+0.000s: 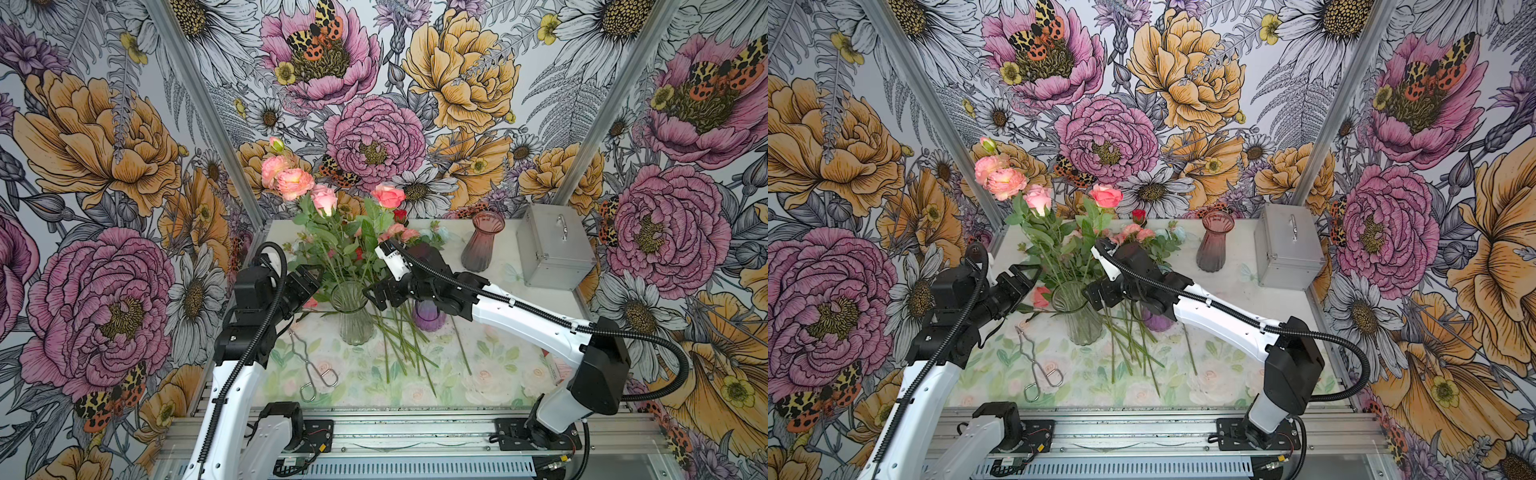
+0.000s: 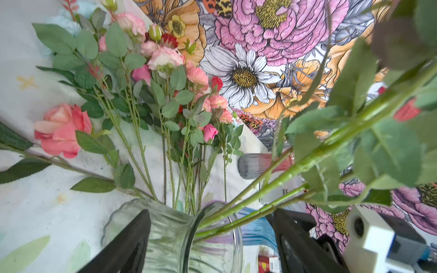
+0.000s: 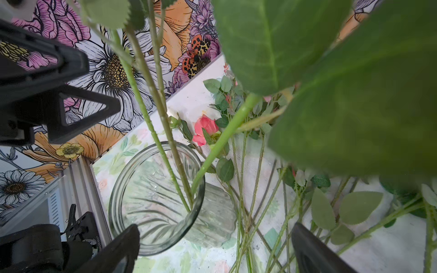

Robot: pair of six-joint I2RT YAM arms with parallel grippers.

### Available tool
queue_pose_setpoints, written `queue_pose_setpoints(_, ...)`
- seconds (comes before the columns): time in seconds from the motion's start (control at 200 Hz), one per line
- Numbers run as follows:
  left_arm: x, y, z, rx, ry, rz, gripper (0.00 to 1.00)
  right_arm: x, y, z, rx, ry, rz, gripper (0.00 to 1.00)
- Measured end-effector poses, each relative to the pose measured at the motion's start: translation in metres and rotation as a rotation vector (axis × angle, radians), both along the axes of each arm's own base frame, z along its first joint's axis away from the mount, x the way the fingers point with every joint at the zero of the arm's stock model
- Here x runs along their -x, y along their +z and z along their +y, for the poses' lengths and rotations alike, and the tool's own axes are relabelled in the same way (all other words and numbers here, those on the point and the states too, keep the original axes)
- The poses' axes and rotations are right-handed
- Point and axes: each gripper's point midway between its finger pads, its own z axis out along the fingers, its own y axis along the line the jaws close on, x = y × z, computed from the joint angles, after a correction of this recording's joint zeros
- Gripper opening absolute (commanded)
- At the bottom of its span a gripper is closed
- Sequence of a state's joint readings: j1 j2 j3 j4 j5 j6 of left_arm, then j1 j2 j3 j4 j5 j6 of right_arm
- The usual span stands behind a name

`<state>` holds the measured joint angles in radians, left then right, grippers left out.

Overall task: Place the pink flowers into the vase
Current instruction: Move the vase to the center of the board.

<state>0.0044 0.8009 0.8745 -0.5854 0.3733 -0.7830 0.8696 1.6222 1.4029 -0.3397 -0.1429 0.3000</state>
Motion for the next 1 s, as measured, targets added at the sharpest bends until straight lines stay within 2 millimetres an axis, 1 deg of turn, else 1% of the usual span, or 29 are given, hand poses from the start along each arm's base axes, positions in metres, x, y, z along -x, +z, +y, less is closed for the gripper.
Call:
queue_pose_setpoints(0.09,0.007,-0.006,-0.006,0.016,-0.034,0.035,0.75,-0.003,0.005,0.003,-0.014,-0.006,0.001,0.99)
queue_pose_setpoints(0.12,0.009,-0.008,-0.009,0.022,-0.048,0.046,0.73,-0.003,0.006,0.004,-0.018,-0.008,0.003,0.99)
queue_pose_setpoints(0.195,0.014,-0.018,-0.017,0.031,-0.081,0.077,0.69,-0.003,0.006,0.004,-0.023,-0.014,0.011,0.99)
queue_pose_setpoints(0.27,0.021,-0.033,-0.025,0.034,-0.116,0.122,0.68,-0.004,0.003,0.005,-0.022,-0.019,0.023,0.98)
queue_pose_setpoints(0.36,0.027,-0.049,-0.030,0.036,-0.137,0.174,0.69,-0.005,-0.005,0.006,-0.015,-0.027,0.044,0.97)
queue_pose_setpoints(0.445,0.030,-0.058,-0.032,0.037,-0.149,0.205,0.69,-0.005,-0.009,0.007,-0.012,-0.030,0.056,0.97)
queue_pose_setpoints(0.61,0.030,-0.064,-0.033,0.025,-0.161,0.220,0.71,-0.003,-0.011,0.010,-0.020,-0.028,0.077,0.97)
queue_pose_setpoints(0.76,0.028,-0.070,-0.033,0.014,-0.170,0.236,0.68,0.000,-0.019,0.014,-0.015,-0.028,0.100,0.94)
queue_pose_setpoints(0.865,0.025,-0.076,-0.033,0.002,-0.179,0.254,0.63,0.002,-0.024,0.017,-0.011,-0.027,0.115,0.92)
queue_pose_setpoints(1.001,0.023,-0.080,-0.034,-0.011,-0.192,0.268,0.54,0.005,-0.033,0.022,-0.001,-0.020,0.136,0.87)
